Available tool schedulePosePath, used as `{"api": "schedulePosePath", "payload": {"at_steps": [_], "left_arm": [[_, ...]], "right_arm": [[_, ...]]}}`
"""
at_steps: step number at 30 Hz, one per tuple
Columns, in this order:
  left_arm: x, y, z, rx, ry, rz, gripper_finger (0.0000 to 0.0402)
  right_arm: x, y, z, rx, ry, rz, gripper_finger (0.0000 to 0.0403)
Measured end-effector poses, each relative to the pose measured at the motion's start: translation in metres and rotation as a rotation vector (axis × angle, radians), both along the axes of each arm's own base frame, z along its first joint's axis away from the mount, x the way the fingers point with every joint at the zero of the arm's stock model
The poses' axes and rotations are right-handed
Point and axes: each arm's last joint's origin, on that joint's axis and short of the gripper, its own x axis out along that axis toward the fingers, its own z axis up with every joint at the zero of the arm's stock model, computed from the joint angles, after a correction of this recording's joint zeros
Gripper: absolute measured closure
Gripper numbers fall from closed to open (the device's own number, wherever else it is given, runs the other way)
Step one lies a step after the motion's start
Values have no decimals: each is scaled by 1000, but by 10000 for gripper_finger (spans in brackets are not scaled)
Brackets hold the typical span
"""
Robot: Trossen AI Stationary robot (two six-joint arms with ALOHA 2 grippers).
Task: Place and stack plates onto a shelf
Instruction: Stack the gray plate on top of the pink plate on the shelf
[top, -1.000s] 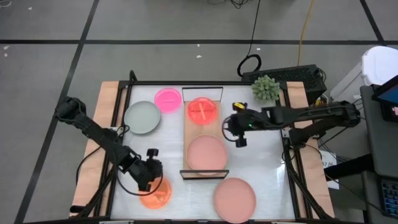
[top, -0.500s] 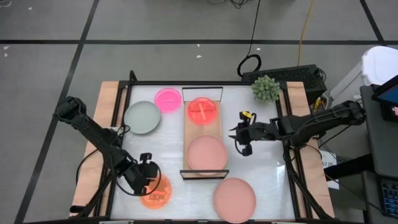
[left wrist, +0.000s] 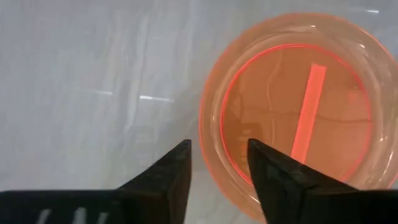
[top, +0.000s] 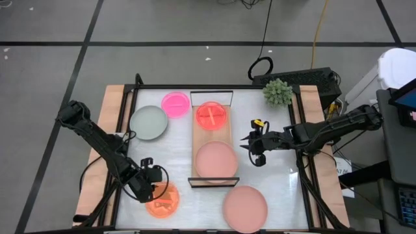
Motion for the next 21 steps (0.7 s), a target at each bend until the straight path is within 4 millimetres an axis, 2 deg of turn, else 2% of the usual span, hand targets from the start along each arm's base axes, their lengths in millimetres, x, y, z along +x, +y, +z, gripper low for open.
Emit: {"api": "schedulePosePath", "payload": {"at_steps": [6,9,21], "left_arm": [[0,1,-1,-8,4,83,158],[0,1,-1,-26,8,145,131],[-9,-5,-1,-35,27,170,119]], "right_arm": [[0,0,0,15,-1,-11,303],[0,0,-1,20,5,-17,303],[-1,2,-1,18,13,-7,303]]}}
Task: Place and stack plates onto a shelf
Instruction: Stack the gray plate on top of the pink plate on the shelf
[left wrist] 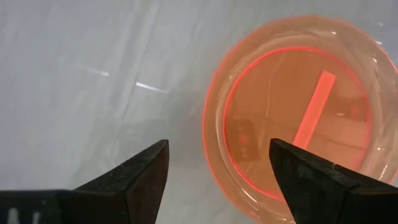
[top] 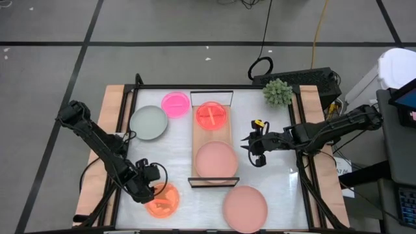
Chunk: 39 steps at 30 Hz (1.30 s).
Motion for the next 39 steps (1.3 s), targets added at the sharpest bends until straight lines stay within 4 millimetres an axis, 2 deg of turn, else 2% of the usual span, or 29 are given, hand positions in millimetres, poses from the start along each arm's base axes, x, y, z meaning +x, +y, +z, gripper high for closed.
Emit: {"api": "schedulePosePath", "payload": {"at_steps": [8,17,27,33,39], "left_arm": [[-2,2,-1,28,10,3,119],[-4,21,-3,161,101,76,119],[3,60,-2,412,173,128,119],[19,90,-2,466,226,143,119],[26,130,-1,477,339,251,119]], "right_arm": [[0,1,0,2,0,1,303],[0,1,0,1,-1,2,303],[0,1,0,-3,0,5,303],[0,1,0,-5,0,6,303],[-1,0,-1,-8,14,6,303]]}}
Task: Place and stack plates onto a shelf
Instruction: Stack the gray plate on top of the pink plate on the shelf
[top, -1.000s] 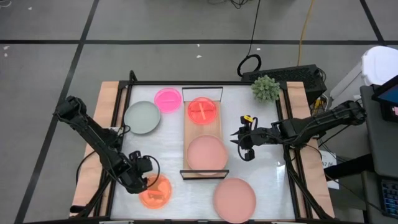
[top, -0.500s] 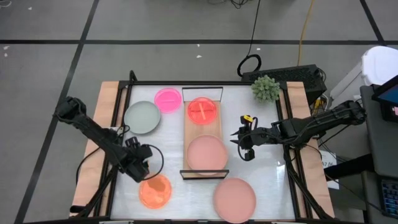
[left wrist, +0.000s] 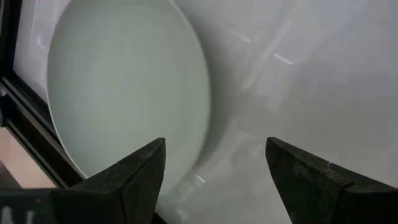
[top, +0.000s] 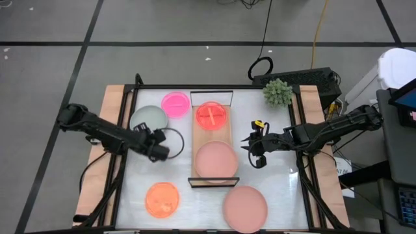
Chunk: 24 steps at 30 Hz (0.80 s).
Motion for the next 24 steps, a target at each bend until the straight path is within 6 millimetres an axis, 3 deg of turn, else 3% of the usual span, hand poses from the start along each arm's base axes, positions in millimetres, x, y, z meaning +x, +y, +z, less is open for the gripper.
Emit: {"api": "schedulePosePath", "payload": {"at_steps": [7,16,24], "left_arm": [[7,24,-2,-46,30,-14,119],[-7,33,-32,-97,60,-21,128],[-11,33,-40,-94,55,-24,247]], "right_arm": [[-1,0,-1,-4,15,-1,303],[-2,-1,-2,14,25,-19,303],[-2,-1,-2,15,25,-19,303]]}}
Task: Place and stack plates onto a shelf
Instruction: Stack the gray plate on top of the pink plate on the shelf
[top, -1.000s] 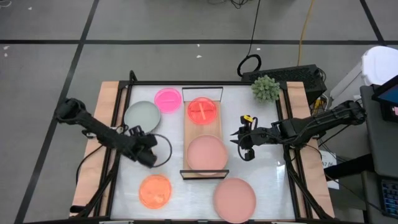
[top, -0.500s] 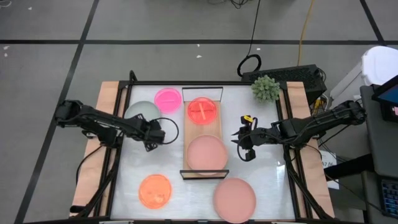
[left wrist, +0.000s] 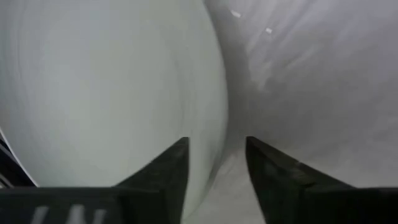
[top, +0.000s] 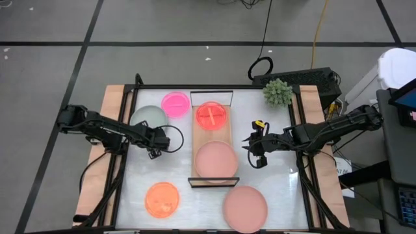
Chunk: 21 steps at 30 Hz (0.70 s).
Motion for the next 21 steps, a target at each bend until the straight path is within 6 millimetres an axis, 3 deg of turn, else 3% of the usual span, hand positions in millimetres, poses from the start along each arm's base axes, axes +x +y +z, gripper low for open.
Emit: {"api": "schedulePosePath", "payload": {"at_steps": [4,16,21], "left_arm": [[0,-2,0,0,-1,-7,297],[10,-15,11,-11,-47,-77,385],[10,-19,13,-13,-47,-100,391]], "right_arm": [[0,0,0,1,-3,0,303],[0,0,0,1,-7,0,303],[0,0,0,2,-7,0,303]]}}
